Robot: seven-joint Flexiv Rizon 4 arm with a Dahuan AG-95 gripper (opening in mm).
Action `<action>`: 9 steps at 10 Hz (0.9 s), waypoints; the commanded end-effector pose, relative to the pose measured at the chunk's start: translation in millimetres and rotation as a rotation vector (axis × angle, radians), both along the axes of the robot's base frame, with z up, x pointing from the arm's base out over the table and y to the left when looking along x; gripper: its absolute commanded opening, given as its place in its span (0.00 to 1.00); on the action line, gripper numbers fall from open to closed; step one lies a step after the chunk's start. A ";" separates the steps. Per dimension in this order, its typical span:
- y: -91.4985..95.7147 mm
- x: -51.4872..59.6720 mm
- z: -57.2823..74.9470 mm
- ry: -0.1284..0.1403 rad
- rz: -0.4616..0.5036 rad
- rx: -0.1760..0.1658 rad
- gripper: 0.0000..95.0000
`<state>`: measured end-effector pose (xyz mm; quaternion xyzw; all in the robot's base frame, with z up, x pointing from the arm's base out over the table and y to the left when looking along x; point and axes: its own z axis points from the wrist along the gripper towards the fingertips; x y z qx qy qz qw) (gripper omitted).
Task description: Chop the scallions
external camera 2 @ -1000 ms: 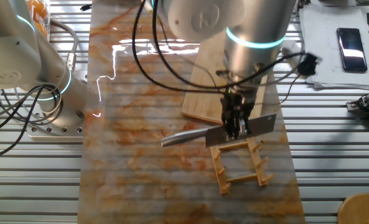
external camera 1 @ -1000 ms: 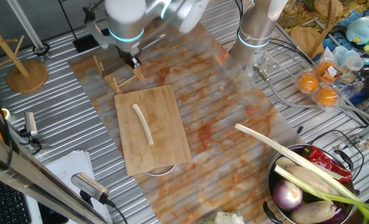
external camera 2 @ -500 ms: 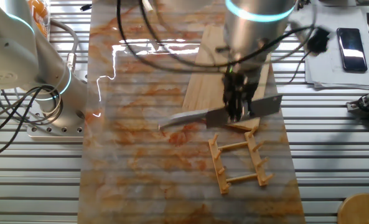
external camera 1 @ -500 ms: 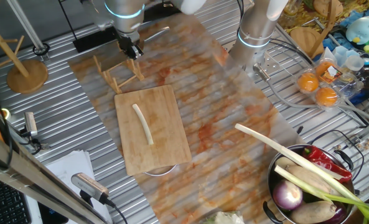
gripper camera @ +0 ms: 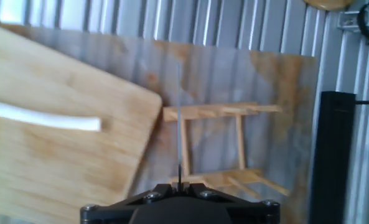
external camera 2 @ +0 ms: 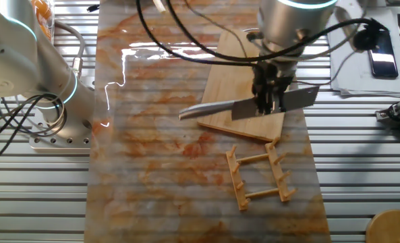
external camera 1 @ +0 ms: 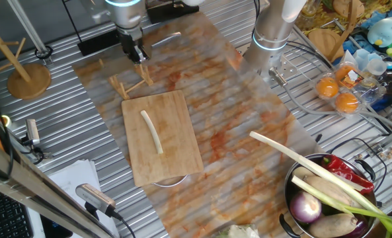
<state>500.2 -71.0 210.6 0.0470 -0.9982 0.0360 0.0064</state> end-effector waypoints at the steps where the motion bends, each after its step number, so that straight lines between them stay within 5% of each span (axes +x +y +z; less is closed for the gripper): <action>1: 16.7 10.8 0.3 0.016 -0.035 0.055 0.00; 2: 21.8 14.9 -4.5 0.026 -0.056 0.084 0.00; 4: 34.5 24.4 -14.1 0.098 -0.071 0.098 0.00; 7: 55.6 31.8 -28.8 0.114 -0.088 0.104 0.00; 9: 53.0 41.7 -41.9 0.131 -0.068 0.133 0.00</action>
